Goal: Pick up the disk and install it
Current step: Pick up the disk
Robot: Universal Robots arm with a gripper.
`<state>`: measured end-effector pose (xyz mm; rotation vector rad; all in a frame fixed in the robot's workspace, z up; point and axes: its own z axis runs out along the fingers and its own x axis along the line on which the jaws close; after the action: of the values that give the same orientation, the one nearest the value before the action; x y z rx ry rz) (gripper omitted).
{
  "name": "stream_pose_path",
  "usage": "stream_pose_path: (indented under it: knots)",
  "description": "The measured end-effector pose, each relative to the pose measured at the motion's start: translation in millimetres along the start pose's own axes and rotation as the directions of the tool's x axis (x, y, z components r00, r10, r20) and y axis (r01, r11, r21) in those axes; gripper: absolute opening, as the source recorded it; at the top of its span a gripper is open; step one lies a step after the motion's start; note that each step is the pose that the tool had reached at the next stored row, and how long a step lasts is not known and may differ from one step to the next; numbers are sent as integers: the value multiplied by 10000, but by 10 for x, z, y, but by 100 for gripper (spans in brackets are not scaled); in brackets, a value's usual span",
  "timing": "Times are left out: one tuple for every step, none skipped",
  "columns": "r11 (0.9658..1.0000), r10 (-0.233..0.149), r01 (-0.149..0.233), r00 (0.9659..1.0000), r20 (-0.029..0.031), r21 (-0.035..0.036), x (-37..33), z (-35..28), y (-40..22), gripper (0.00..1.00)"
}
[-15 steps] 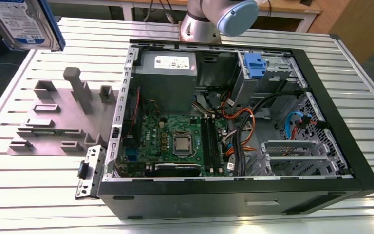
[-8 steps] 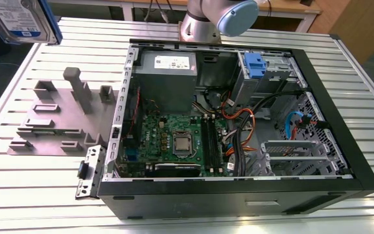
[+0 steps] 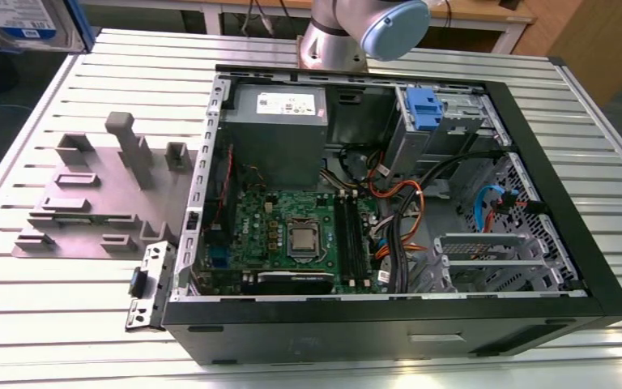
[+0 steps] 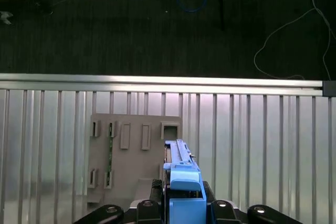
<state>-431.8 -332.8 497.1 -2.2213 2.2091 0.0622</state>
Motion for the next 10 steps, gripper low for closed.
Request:
stream_pose_path:
  knots:
    - [10000, 1, -1, 10000, 0, 0, -2, -45, 1, 36]
    - [10000, 0, 0, 10000, 0, 1, -3, -93, 3, 36]
    - [10000, 0, 0, 10000, 1, 2, -4, -137, 3, 36]
    - [10000, 0, 0, 10000, 1, 1, -6, -175, 4, 36]
    - [10000, 1, -1, 10000, 0, -1, -7, -197, 5, 36]
    - [10000, 1, -1, 10000, -6, 1, -7, -198, 5, 36]
    - [10000, 1, -1, 10000, -11, 1, -6, -198, 5, 36]
    - [10000, 2, -2, 10000, -13, 1, 0, -198, 6, 36]
    - [10000, 3, -3, 10000, -14, 0, 14, -199, 6, 36]
    - [10000, 2, -2, 10000, -14, 1, 42, -199, 6, 36]
